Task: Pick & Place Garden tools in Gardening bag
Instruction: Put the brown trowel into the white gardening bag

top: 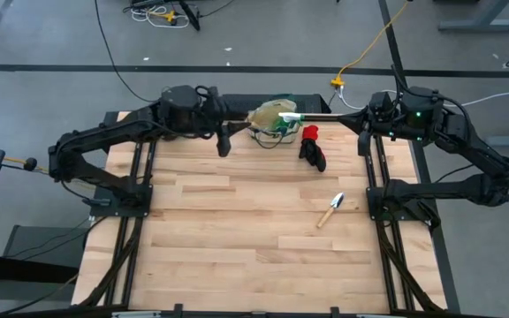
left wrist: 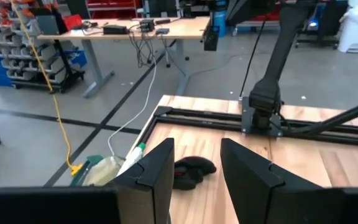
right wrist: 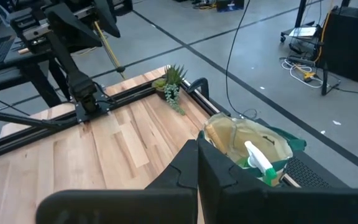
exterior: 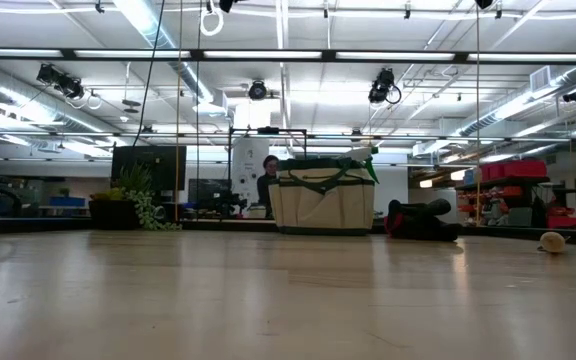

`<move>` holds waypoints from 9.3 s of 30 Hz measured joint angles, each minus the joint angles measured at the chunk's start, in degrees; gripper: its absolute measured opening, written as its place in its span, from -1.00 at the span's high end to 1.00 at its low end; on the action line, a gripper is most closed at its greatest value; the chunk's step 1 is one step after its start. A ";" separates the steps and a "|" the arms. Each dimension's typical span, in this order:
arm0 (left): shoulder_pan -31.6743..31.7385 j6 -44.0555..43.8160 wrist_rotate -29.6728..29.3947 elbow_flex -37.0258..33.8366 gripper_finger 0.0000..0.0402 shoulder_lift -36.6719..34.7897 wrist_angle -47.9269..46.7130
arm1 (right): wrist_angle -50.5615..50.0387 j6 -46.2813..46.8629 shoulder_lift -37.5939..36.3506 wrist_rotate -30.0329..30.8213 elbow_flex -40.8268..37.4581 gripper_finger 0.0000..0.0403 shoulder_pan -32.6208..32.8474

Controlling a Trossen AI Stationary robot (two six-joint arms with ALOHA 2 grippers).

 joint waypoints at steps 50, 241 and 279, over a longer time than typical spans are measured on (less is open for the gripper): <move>-8.82 -7.98 0.42 -0.02 0.31 -5.16 1.42 | 1.83 1.59 3.52 -7.27 0.00 1.00 31.71; -10.95 -2.97 4.20 -0.02 0.99 -24.85 -18.74 | -6.98 -24.06 35.68 -2.36 -27.39 0.13 35.76; -10.95 -2.97 4.97 -0.02 0.99 -24.87 -19.14 | -5.01 -25.96 44.70 -1.51 -27.41 0.60 35.76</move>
